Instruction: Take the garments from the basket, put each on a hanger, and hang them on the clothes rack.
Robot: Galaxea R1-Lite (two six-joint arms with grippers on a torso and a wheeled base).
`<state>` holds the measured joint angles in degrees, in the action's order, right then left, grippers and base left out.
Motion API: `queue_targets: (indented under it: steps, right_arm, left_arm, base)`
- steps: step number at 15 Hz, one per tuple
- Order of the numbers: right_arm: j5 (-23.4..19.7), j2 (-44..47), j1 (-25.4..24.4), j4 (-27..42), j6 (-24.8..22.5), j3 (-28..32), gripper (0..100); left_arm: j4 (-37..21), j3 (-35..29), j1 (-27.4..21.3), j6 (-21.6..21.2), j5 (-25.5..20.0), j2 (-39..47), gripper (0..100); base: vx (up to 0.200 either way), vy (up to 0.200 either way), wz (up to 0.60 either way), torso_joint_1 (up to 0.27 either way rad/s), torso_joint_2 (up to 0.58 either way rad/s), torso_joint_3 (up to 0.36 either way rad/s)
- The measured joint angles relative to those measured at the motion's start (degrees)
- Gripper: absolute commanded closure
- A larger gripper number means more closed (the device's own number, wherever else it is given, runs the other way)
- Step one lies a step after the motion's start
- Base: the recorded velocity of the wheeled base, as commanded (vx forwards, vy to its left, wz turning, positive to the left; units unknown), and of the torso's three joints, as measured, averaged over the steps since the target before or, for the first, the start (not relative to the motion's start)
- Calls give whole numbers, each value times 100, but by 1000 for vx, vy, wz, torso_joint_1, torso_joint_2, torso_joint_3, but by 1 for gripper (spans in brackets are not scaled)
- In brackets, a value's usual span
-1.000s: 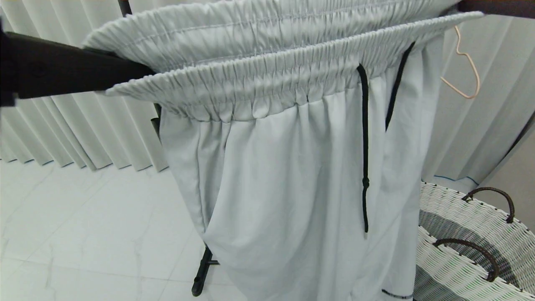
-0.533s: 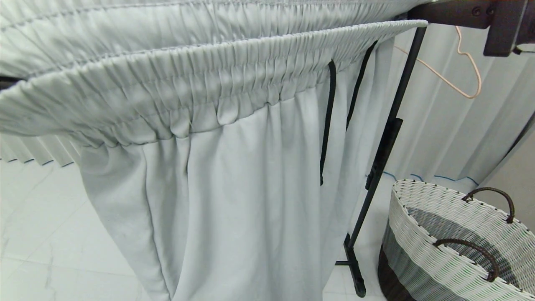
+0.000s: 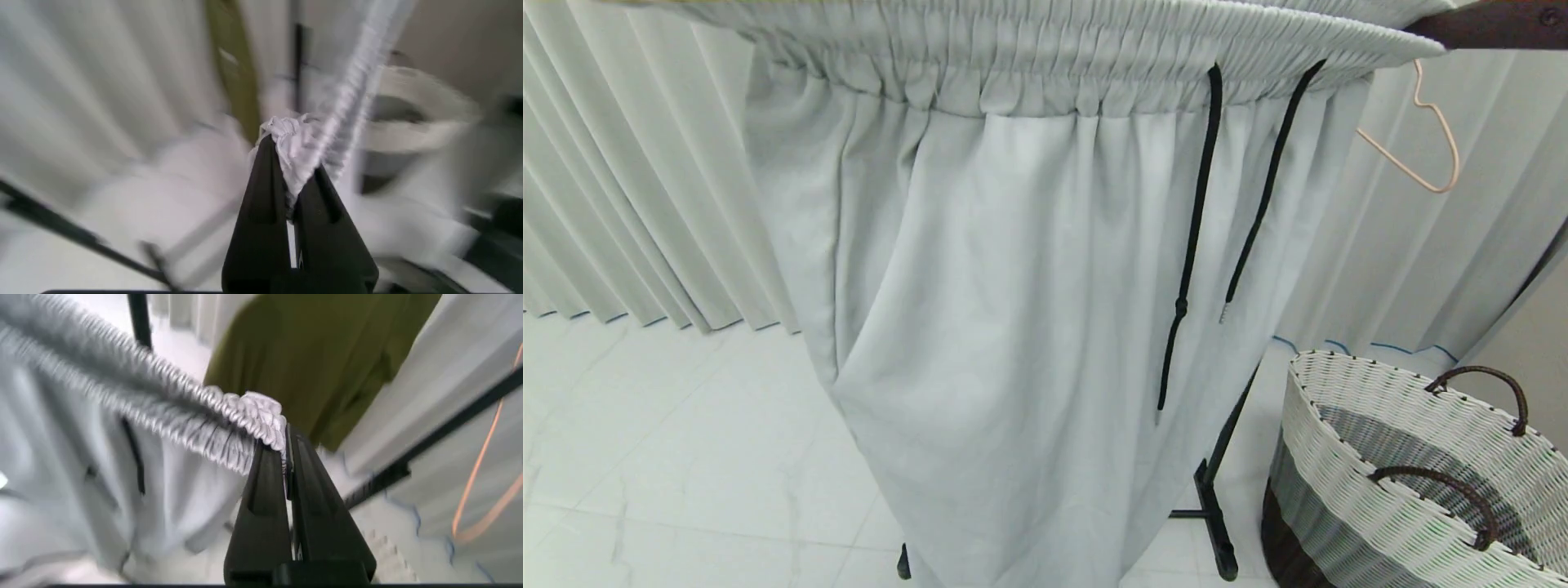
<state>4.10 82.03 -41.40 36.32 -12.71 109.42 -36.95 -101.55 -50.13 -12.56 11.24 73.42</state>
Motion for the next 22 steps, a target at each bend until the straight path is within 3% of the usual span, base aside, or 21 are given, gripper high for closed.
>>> queue_targets:
  steps: [1,2,5,9,10,18,20,22]
  right_arm:
    - [2,-61,4,288,2,48,100]
    - [4,-141,0,419,10,-49,100]
    - [11,-345,-22,266,11,-540,100]
    - [9,-414,-27,72,16,-678,100]
    - [9,-417,-30,71,18,-684,0]
    - [37,-784,11,68,207,-1122,0]
    - [492,-965,367,205,194,-1348,0]
    - [1358,-1147,962,383,-69,-1759,0]
  left_arm:
    - [187,-46,284,-372,-7,179,100]
    - [260,-13,449,-438,-9,328,100]
    - [294,349,580,-446,-13,480,100]
    - [507,439,600,-449,-11,480,100]
    - [635,444,600,-449,-11,483,100]
    - [696,613,824,-452,50,491,100]
    - [695,708,1072,-506,228,430,100]
    - [696,751,1380,-529,444,336,100]
  base:
    - [0,0,0,0,0,0]
    - [0,0,0,0,0,0]
    - [0,0,0,0,0,0]
    - [0,0,0,0,0,0]
    - [0,0,0,0,0,0]
    - [0,0,0,0,0,0]
    - [0,0,0,0,0,0]
    - [0,0,0,0,0,0]
